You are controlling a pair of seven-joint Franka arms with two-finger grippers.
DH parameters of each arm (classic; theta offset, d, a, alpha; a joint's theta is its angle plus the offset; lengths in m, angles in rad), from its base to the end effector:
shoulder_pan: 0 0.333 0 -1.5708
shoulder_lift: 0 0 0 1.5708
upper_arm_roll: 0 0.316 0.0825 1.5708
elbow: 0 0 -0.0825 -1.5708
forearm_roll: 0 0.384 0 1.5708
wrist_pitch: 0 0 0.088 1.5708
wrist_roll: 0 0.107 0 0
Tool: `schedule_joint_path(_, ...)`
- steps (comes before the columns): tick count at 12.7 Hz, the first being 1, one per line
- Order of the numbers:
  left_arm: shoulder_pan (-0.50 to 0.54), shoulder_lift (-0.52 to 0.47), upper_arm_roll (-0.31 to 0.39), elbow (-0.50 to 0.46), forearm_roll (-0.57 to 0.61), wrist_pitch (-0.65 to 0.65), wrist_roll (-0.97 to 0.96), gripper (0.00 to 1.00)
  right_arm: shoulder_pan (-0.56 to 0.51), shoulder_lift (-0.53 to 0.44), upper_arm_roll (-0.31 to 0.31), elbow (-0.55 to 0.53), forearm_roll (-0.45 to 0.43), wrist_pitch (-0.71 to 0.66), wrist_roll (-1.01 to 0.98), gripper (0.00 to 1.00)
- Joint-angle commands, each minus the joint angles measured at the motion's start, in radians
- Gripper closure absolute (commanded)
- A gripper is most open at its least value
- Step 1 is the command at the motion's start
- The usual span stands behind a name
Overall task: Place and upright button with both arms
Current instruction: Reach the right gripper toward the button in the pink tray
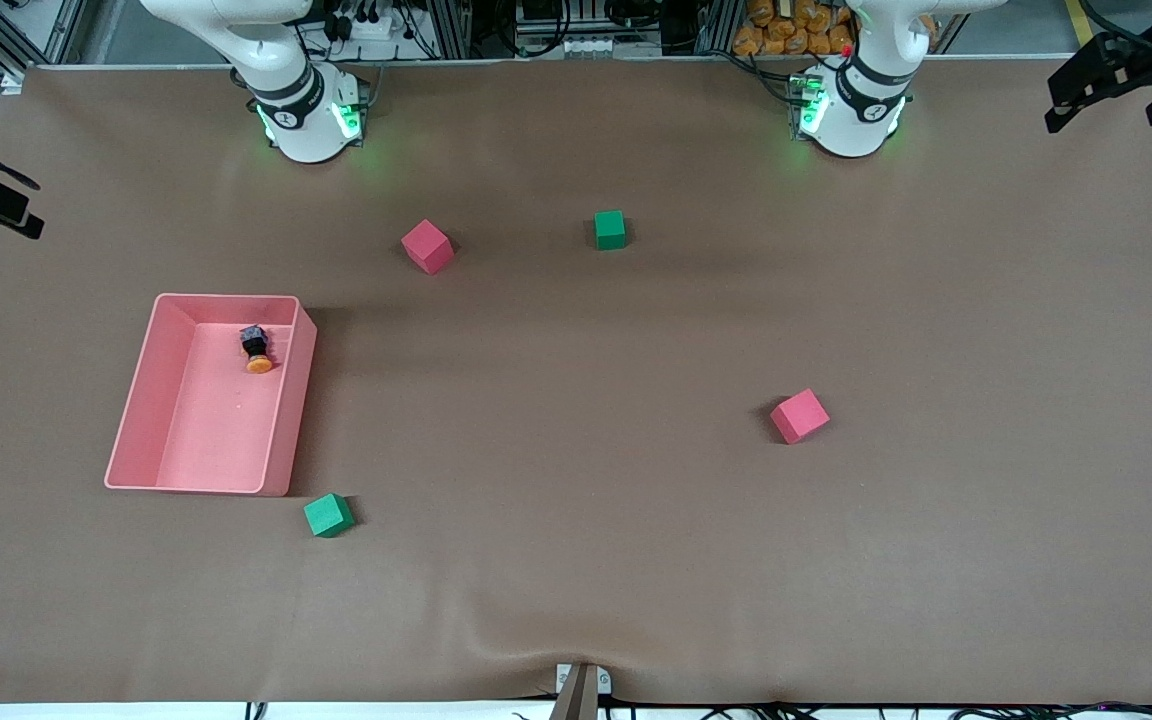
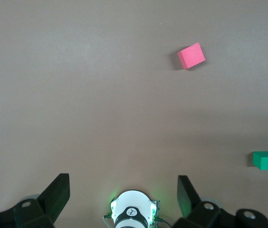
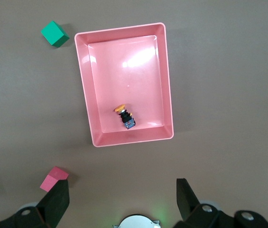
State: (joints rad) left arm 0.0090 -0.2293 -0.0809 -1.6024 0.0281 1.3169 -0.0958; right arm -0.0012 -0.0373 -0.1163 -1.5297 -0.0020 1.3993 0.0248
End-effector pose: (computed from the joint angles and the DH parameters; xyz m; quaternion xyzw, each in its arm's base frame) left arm 0.4496 -0.0347 0.7037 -0.9992 -0.0164 0.0264 0.0251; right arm 0.5210 -0.0631 0.6493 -0.9964 0.0710 0.0466 0.0033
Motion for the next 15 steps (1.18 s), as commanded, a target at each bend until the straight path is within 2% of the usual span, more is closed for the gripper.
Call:
schedule_joint_path(1,0.011,0.033,0.003,0.056,0.004,-0.034,0.025,0.0,-0.003,-0.003,0.01,0.005,-0.004,-0.008,-0.009,0.0)
schedule_joint_path(4,0.002,0.034,0.004,0.061,0.016,-0.033,0.024,0.0,-0.003,0.013,0.012,0.002,-0.003,-0.006,-0.011,0.0)
schedule_joint_path(8,0.006,0.088,0.006,0.064,0.004,0.011,-0.001,0.0,0.015,0.124,0.01,-0.015,-0.013,0.0,-0.009,0.0)
schedule_joint_path(11,0.009,0.074,0.007,0.062,0.004,0.01,0.022,0.0,0.007,0.138,0.01,-0.169,-0.013,0.139,-0.054,0.0)
schedule_joint_path(14,0.008,0.053,-0.002,0.059,0.0,-0.067,-0.032,0.0,0.006,0.138,0.01,-0.33,-0.015,0.294,-0.151,0.0)
schedule_joint_path(15,0.0,0.053,-0.003,0.059,-0.001,-0.065,-0.024,0.0,0.0,0.132,0.01,-0.424,-0.015,0.4,-0.207,0.0)
